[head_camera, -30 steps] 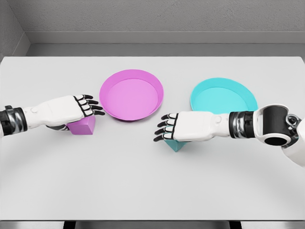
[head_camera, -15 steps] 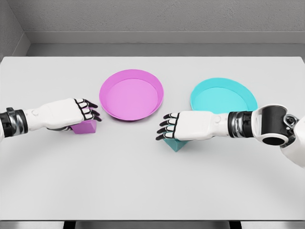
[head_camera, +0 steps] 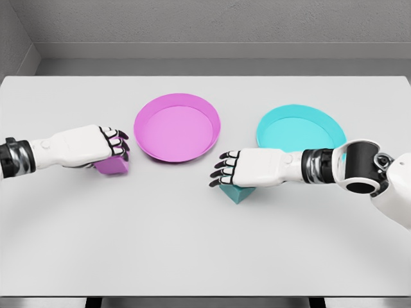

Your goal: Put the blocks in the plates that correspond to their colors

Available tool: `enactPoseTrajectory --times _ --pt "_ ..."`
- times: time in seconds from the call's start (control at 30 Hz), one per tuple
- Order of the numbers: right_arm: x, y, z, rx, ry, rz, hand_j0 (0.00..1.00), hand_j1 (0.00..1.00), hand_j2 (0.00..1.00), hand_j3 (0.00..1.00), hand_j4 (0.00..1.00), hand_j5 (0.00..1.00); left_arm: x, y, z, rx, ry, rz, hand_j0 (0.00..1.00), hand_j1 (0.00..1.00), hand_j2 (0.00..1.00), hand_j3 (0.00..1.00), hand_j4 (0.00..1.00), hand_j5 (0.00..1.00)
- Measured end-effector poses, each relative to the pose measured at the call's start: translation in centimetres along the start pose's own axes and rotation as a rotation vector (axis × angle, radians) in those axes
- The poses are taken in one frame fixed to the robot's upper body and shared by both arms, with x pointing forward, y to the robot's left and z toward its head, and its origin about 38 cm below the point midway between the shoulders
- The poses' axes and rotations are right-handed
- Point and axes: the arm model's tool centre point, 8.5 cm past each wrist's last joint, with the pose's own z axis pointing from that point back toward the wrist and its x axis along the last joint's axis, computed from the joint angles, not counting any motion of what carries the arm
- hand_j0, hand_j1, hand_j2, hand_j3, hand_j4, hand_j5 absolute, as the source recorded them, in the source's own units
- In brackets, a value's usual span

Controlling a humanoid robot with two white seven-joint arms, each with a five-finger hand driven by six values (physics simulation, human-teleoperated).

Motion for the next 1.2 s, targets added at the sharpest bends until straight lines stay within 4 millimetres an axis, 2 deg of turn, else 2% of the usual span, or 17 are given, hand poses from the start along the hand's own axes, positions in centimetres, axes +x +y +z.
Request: enactPoseTrajectory --times 0.23,0.37,0.5,0.57,0.63,0.77,0.87,0.97,1.07,1.2 --pt "-0.2 0.4 -0.1 0.037 0.015 0.012 1.0 1.0 1.0 1.0 1.0 1.0 -1.4 2.6 0.3 0.051 0.02 -0.018 0.54 0.54 0.54 0.54 0.54 0.54" --pt "-0.2 0.4 0.0 0.044 0.02 0.015 0.92 0.92 0.92 0.92 0.92 0.92 -2.5 5.6 0.2 0.113 0.03 -0.038 0.52 0.52 0.52 0.52 0.52 0.52" --pt "-0.3 0.2 0.0 0.05 0.025 0.025 0.9 0.9 0.9 0.9 0.9 0.9 -3.6 9.7 -2.3 0.194 0.022 -0.066 0.52 0.52 0.52 0.52 0.52 0.52" --pt "-0.4 0.2 0.1 0.052 0.026 0.028 0.88 0.88 0.88 0.88 0.88 0.88 -3.6 9.8 -4.6 0.194 0.004 -0.046 0.52 0.52 0.52 0.52 0.52 0.52" --pt "-0.4 0.1 0.1 0.051 0.027 0.03 0.81 0.81 0.81 0.81 0.81 0.81 -3.3 8.9 -6.7 0.173 -0.009 -0.01 0.52 0.52 0.52 0.52 0.52 0.52" --pt "-0.4 0.0 0.0 0.05 0.028 0.036 0.77 0.77 0.77 0.77 0.77 0.77 -2.5 7.3 -10.1 0.131 -0.032 0.026 0.52 0.52 0.52 0.52 0.52 0.52" --pt "-0.4 -0.1 -0.1 0.047 0.027 0.037 0.74 0.74 0.74 0.74 0.74 0.74 -1.8 7.0 -11.7 0.116 -0.051 0.033 0.54 0.54 0.54 0.54 0.54 0.54" --pt "-0.4 -0.2 0.0 0.047 0.028 0.04 0.74 0.74 0.74 0.74 0.74 0.74 -1.3 7.0 -12.5 0.114 -0.062 0.037 0.66 0.66 0.66 0.66 0.66 0.66" --pt "-0.6 -0.3 0.1 0.044 0.033 0.041 0.74 0.74 0.74 0.74 0.74 0.74 -1.2 7.0 -12.7 0.118 -0.066 0.044 0.91 0.91 0.91 0.91 0.91 0.91" --pt "-0.9 -0.6 0.5 0.034 0.044 0.039 0.74 0.74 0.74 0.74 0.74 0.74 -1.3 7.1 -12.7 0.122 -0.065 0.048 0.99 0.99 0.99 0.99 0.99 0.99"
